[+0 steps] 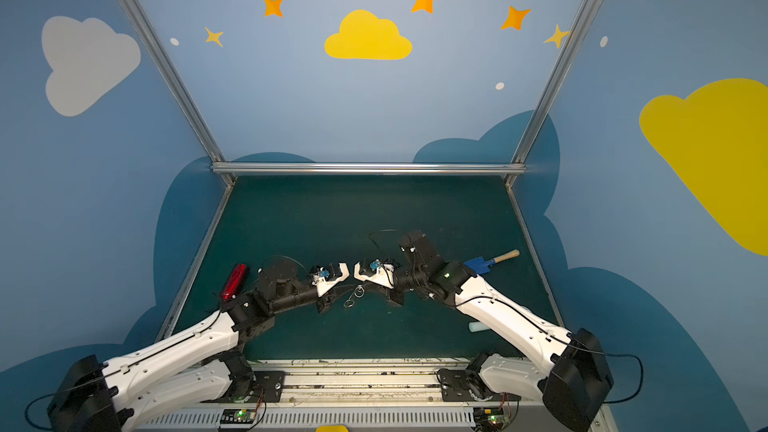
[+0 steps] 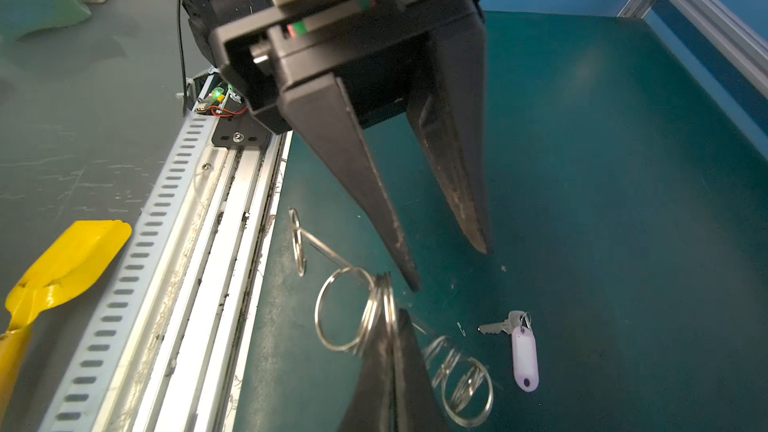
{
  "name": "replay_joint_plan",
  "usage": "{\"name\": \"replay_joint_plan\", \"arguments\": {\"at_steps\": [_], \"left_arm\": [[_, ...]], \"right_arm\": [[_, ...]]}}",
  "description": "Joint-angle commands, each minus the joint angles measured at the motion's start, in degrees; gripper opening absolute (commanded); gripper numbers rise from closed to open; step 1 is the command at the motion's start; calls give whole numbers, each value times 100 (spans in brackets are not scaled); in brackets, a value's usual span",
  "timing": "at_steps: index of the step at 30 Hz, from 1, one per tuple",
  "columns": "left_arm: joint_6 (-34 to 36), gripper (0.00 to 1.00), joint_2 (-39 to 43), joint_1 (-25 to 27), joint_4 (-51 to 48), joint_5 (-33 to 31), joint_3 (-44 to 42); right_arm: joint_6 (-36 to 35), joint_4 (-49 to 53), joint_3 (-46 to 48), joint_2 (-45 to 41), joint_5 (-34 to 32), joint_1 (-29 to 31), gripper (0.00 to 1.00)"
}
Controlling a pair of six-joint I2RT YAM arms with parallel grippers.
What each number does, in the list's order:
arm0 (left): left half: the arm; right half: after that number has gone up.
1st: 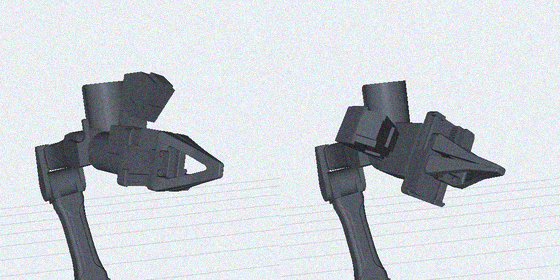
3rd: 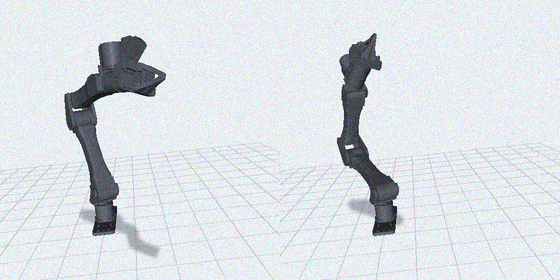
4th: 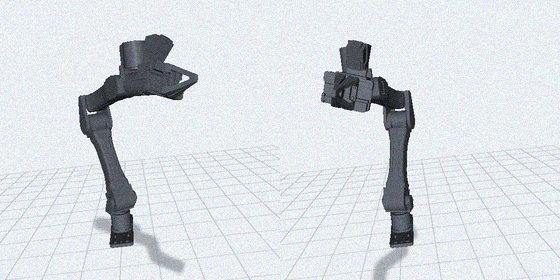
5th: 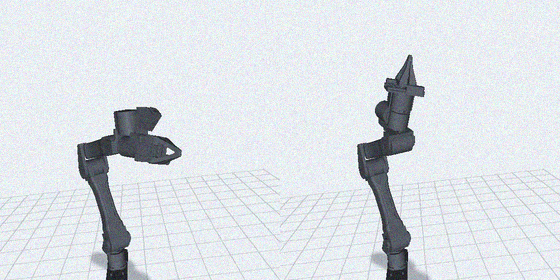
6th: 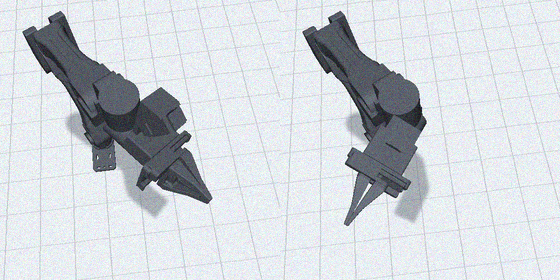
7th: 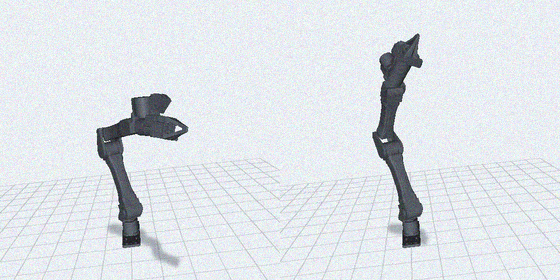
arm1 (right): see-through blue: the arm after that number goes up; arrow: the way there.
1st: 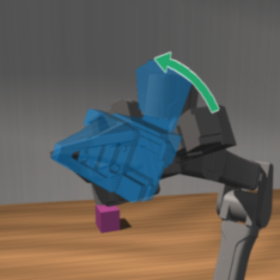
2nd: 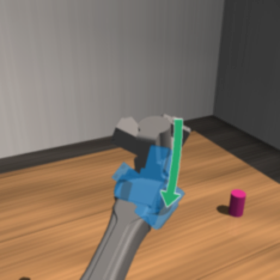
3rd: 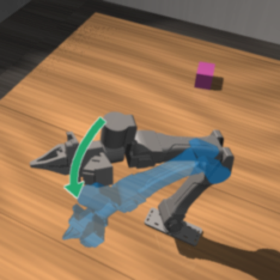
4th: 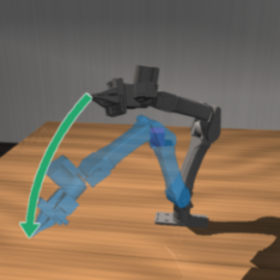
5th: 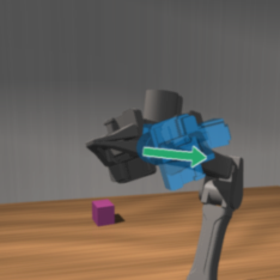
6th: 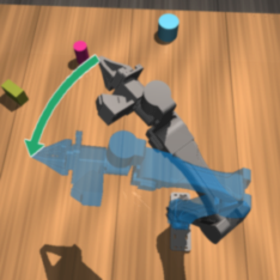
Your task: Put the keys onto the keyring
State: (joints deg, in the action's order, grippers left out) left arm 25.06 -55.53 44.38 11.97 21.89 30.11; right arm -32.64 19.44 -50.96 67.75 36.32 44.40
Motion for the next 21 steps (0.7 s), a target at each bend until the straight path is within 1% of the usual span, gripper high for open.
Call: {"name": "replay_joint_plan", "arguments": {"at_steps": [1,5,9,12,16,18,21], "left_arm": [[-43,32,124,10,-124,262,109],[-115,33,174,9,-107,263,109],[-82,33,32,18,-72,216,126],[-82,33,-138,19,0,-150,98],[-172,33,-147,-6,428,-799,-162],[-197,33,-192,-67,399,-902,-146],[-291,33,-300,-147,394,-947,-101]], "right_arm": [[246,227,-142,63,443,-98,0],[216,425,-211,133,506,-127,0],[175,450,-217,198,461,-133,0],[279,421,-126,320,140,-126,0],[77,780,-125,448,-622,-188,0],[-107,921,-132,468,-956,-260,0],[-503,1116,-157,502,-1289,-445,0]]}}
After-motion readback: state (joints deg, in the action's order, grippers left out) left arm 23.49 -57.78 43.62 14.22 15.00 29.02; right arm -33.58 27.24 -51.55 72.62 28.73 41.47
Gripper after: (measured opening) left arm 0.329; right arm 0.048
